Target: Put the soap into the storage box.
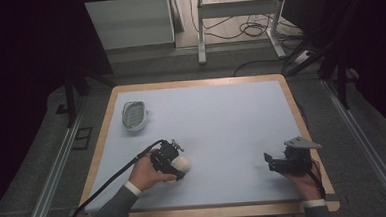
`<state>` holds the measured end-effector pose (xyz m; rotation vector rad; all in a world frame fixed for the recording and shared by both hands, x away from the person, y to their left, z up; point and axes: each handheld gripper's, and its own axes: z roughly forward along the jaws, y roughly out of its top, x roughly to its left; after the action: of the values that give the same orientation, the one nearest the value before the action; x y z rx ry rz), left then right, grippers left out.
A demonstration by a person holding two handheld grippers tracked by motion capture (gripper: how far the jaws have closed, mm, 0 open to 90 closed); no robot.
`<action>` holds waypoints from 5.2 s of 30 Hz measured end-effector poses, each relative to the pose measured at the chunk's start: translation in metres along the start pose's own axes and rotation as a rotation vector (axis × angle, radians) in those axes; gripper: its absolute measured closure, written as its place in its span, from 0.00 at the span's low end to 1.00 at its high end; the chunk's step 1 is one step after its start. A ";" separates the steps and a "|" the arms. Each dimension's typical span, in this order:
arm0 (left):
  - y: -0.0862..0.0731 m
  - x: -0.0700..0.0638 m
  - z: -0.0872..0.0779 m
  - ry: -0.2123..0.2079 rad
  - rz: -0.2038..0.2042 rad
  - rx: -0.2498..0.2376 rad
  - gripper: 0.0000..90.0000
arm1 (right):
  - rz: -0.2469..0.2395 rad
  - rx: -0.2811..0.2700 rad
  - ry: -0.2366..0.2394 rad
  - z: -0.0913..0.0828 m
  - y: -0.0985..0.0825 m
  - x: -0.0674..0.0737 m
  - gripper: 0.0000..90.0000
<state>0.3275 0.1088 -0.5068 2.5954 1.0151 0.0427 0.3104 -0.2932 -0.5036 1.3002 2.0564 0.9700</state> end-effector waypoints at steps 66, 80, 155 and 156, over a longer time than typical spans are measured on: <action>0.006 0.043 -0.056 0.021 -0.033 -0.094 0.55 | 0.023 -0.007 -0.031 -0.003 -0.002 -0.008 0.08; 0.015 0.052 -0.070 0.049 -0.044 -0.113 0.55 | 0.025 -0.002 -0.035 -0.002 -0.004 -0.009 0.08; 0.045 0.144 -0.099 0.124 -0.254 -0.150 0.55 | 0.040 0.015 -0.043 0.001 -0.008 -0.016 0.08; 0.045 0.146 -0.099 0.124 -0.261 -0.148 0.55 | 0.041 0.015 -0.044 0.001 -0.008 -0.016 0.08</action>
<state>0.4500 0.2055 -0.4134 2.3326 1.3337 0.2079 0.3135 -0.3092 -0.5097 1.3646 2.0149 0.9378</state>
